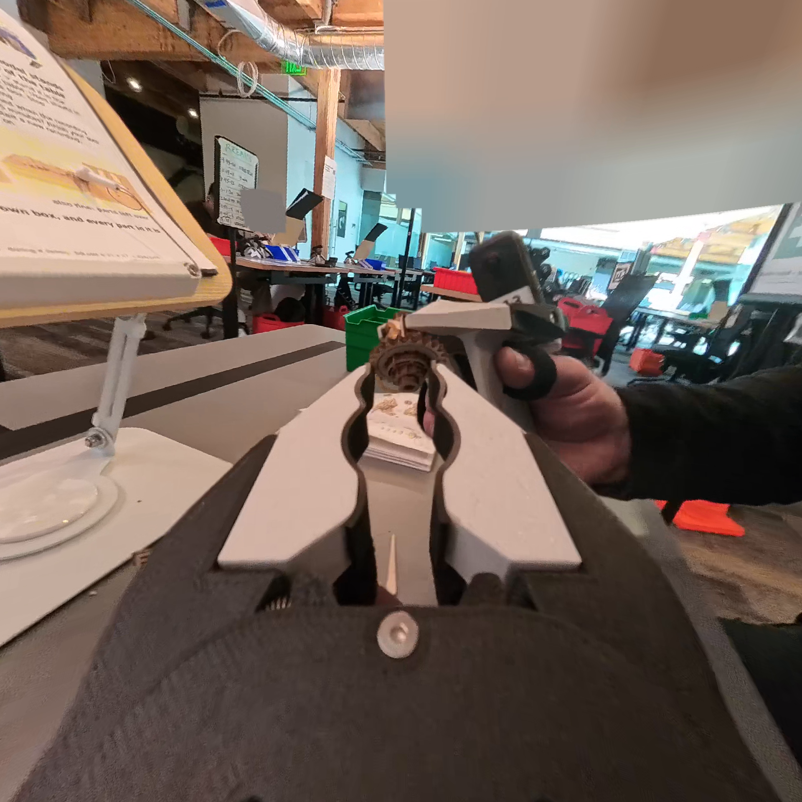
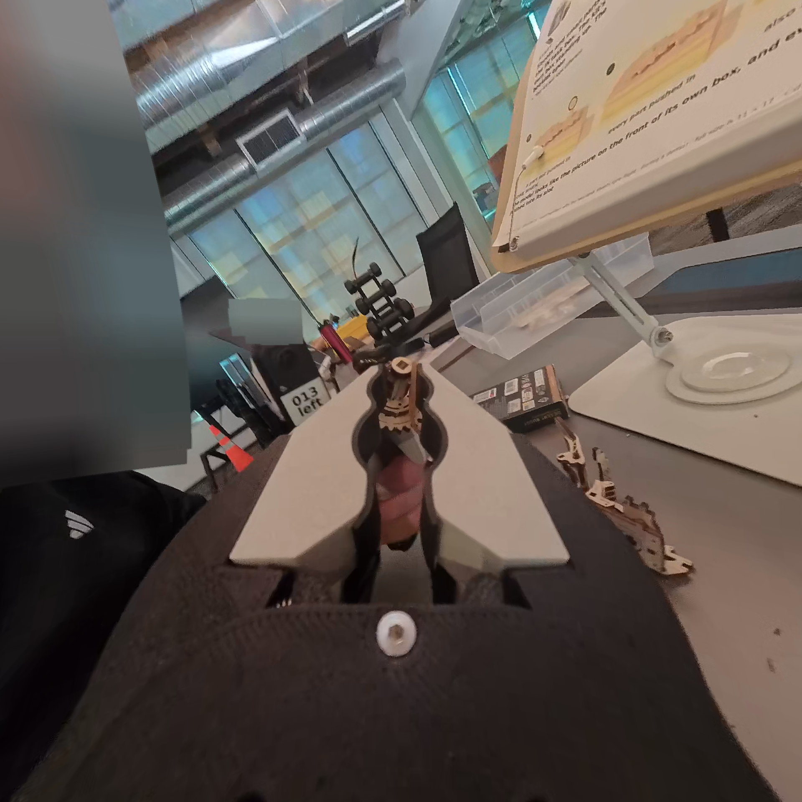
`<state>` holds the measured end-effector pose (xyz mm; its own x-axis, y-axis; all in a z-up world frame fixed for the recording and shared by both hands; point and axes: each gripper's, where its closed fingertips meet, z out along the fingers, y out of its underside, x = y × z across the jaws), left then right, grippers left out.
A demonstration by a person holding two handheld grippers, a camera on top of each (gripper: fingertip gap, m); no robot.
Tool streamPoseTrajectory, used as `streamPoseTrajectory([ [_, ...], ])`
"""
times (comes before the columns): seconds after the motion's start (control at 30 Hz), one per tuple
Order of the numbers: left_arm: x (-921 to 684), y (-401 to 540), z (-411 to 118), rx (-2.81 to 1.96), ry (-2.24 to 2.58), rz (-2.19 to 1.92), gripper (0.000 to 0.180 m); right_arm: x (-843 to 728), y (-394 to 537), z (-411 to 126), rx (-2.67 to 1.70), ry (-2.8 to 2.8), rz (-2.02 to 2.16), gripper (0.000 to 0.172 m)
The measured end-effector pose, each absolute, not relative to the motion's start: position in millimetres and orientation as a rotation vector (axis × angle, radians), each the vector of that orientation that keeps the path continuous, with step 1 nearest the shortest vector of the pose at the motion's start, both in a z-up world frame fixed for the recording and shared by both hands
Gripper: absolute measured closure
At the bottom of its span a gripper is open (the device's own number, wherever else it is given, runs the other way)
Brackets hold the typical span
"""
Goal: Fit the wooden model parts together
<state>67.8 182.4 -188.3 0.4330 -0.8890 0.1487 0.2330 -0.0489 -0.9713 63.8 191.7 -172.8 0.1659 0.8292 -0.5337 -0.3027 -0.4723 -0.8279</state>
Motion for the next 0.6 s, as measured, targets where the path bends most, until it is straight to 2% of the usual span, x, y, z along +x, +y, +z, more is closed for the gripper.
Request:
streamPoseTrajectory([
  [0.2, 66.2, 181.2, -183.1, -1.276, 0.692, -1.016, 0.164, 65.2, 192.6, -168.1, -1.496, -0.614, 1.411, 0.161],
  [0.27, 64.7, 182.3, -182.5, -1.264, 0.716, -0.959, 0.164, 68.6, 193.6, -162.7, -1.497, -0.62, 1.424, 0.152],
  [0.47, 65.9, 180.9, -186.5, -1.246, 0.801, -0.845, 0.164, 70.4, 190.3, -168.2, -1.595, -0.723, 1.406, 0.147],
  [0.6, 67.2, 175.7, -185.4, -1.244, 0.866, -0.891, 0.164, 73.9, 185.4, -171.4, -1.587, -0.956, 1.23, 0.154],
])
